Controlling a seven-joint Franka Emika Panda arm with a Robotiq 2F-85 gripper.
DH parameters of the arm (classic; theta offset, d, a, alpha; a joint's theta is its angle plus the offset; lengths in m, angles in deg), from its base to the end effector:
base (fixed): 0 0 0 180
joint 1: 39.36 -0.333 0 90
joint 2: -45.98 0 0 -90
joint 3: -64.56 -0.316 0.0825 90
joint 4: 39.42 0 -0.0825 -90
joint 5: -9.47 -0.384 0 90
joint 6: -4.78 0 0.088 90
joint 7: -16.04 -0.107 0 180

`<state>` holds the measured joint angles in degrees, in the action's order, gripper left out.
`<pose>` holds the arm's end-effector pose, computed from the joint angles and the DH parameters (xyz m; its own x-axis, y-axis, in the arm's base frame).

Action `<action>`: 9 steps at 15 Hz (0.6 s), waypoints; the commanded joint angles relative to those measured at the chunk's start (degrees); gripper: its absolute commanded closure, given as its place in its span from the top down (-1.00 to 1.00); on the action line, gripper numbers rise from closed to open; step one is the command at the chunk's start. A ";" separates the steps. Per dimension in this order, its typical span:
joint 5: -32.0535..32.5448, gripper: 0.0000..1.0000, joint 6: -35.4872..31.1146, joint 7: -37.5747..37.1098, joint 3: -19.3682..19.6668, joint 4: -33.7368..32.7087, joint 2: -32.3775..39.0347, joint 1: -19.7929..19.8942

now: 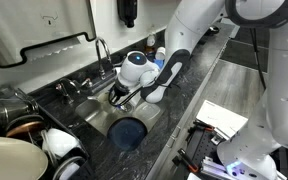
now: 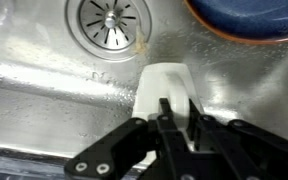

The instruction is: Put the fork in the white cup then move the cup to the right

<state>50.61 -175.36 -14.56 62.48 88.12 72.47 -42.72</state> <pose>0.5558 0.1112 0.2041 0.8631 0.2555 0.4355 0.2539 -0.9652 0.0631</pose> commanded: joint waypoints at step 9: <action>0.37 -0.91 0.14 -9.61 15.25 3.77 -2.40 -4.58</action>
<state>50.79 -175.32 -21.46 74.72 91.32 70.62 -45.33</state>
